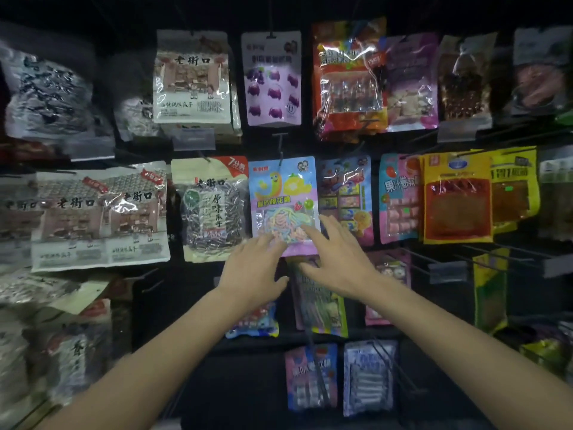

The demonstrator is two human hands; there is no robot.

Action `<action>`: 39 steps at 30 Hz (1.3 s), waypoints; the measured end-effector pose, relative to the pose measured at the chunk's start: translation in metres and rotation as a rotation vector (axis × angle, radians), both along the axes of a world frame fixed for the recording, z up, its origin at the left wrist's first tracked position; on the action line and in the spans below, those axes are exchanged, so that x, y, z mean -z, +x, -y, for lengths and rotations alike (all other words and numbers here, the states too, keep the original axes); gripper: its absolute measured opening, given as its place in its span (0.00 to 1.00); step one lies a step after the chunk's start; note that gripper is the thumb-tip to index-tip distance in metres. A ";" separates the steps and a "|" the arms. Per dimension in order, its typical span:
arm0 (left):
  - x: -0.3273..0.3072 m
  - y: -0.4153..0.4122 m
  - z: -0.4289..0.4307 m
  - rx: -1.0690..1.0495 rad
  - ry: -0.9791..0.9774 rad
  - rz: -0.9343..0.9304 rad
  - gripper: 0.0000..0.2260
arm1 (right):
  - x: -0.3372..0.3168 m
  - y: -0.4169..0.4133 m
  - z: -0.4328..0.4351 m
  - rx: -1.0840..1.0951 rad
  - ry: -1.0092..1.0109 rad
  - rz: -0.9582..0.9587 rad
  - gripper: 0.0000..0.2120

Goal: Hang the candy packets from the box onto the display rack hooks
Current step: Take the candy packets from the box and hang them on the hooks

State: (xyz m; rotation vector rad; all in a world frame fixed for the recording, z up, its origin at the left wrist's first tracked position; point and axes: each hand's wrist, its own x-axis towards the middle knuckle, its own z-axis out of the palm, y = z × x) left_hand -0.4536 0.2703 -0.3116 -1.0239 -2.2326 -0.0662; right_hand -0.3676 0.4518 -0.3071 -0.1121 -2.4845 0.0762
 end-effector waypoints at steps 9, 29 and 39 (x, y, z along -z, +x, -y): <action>0.105 0.086 0.063 0.101 0.017 0.132 0.35 | 0.100 0.123 0.039 -0.055 -0.031 0.230 0.42; 0.390 0.141 0.113 0.059 -0.364 0.702 0.33 | 0.361 0.205 0.011 -0.053 -0.058 0.896 0.39; 0.509 0.139 0.113 0.023 -0.715 0.939 0.33 | 0.476 0.182 0.037 -0.184 0.147 1.359 0.31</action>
